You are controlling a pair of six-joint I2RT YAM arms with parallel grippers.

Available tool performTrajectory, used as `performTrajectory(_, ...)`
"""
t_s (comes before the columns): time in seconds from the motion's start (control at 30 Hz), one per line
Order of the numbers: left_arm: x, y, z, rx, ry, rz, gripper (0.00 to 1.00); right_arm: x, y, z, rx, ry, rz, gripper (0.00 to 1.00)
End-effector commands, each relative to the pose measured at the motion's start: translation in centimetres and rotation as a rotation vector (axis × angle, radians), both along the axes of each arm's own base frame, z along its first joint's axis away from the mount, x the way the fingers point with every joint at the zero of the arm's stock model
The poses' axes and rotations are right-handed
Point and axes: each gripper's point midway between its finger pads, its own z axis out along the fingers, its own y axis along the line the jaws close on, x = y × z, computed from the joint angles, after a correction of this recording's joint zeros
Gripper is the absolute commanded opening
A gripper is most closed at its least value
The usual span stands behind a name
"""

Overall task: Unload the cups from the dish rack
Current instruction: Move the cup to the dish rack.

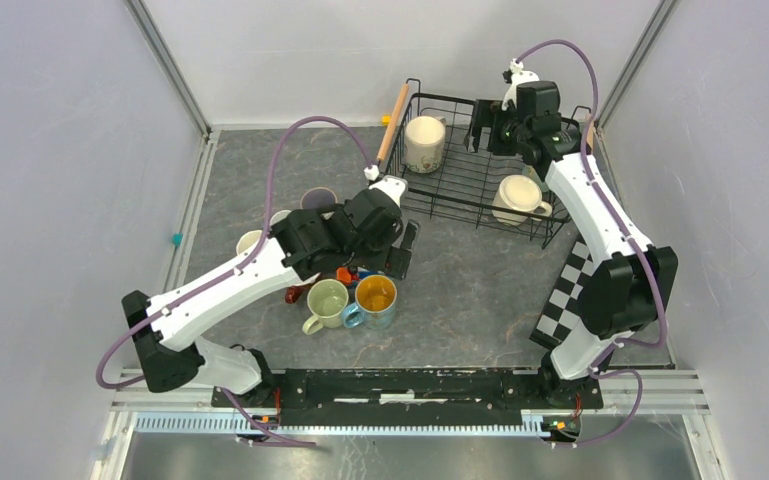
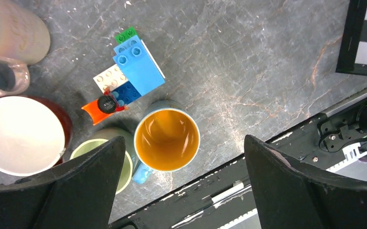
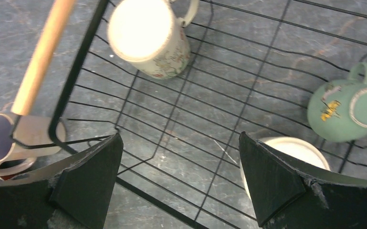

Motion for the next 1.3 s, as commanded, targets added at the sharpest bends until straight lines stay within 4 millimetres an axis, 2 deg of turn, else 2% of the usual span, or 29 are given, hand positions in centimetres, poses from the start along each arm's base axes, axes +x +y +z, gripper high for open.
performTrajectory(0.0,1.0,0.3,3.5,-0.061,-0.086,-0.041,1.0,-0.6,-3.0,-0.2,-0.117,0.015,-0.098,0.98)
performTrajectory(0.3,1.0,-0.5,2.9,-0.067,-0.072,-0.106,1.0,-3.4,-7.6,-4.6,-0.211,0.136,-0.21,0.98)
performTrajectory(0.73,0.9,-0.1,2.4,-0.07,-0.062,-0.117,1.0,-6.4,-10.5,-10.7,-0.109,0.207,-0.302,0.98)
performTrajectory(0.9,1.1,0.0,2.3,-0.075,-0.059,-0.109,1.0,-6.1,-10.1,-11.7,-0.079,0.205,-0.274,0.98)
performTrajectory(1.27,1.4,0.5,2.1,-0.08,-0.058,-0.088,1.0,-4.5,-8.2,-11.4,-0.013,0.189,-0.21,0.98)
